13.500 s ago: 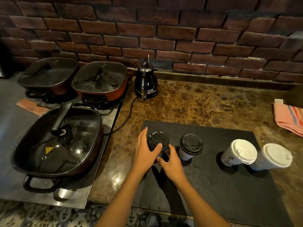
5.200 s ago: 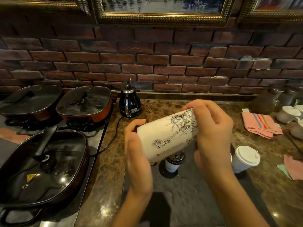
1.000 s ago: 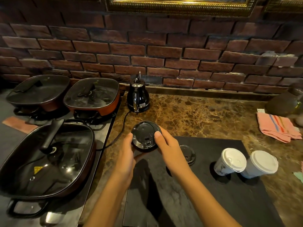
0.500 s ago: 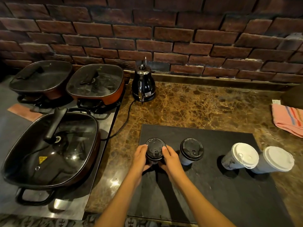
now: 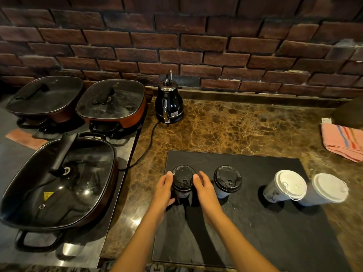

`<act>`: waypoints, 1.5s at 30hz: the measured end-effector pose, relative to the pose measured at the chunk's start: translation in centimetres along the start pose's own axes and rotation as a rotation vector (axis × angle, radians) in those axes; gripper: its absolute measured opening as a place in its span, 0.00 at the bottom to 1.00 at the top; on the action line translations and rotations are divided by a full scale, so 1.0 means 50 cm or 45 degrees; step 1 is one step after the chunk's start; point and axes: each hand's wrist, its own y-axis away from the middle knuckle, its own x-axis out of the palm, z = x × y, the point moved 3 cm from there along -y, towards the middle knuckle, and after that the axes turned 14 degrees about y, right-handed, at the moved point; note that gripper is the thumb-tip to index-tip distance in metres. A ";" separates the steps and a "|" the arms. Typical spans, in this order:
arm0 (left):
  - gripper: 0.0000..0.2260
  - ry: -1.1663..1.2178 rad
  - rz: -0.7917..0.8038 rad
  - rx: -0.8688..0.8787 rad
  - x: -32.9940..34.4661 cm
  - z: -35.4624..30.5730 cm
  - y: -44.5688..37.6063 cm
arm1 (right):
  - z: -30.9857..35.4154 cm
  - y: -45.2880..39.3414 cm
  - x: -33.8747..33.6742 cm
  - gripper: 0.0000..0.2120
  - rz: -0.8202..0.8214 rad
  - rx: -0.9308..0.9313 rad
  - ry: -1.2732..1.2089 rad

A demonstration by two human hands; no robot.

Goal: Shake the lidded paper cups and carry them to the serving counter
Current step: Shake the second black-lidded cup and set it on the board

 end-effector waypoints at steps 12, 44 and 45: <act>0.14 -0.650 0.020 0.988 0.160 -0.119 0.057 | -0.037 0.144 -0.244 0.24 -0.460 -0.434 0.063; 0.16 -0.586 0.149 0.421 0.349 -0.080 0.026 | -0.048 -0.007 -0.338 0.33 -0.105 -0.593 0.433; 0.13 -0.435 0.155 0.394 0.344 -0.099 0.041 | -0.025 0.012 -0.356 0.32 -0.141 -0.694 0.470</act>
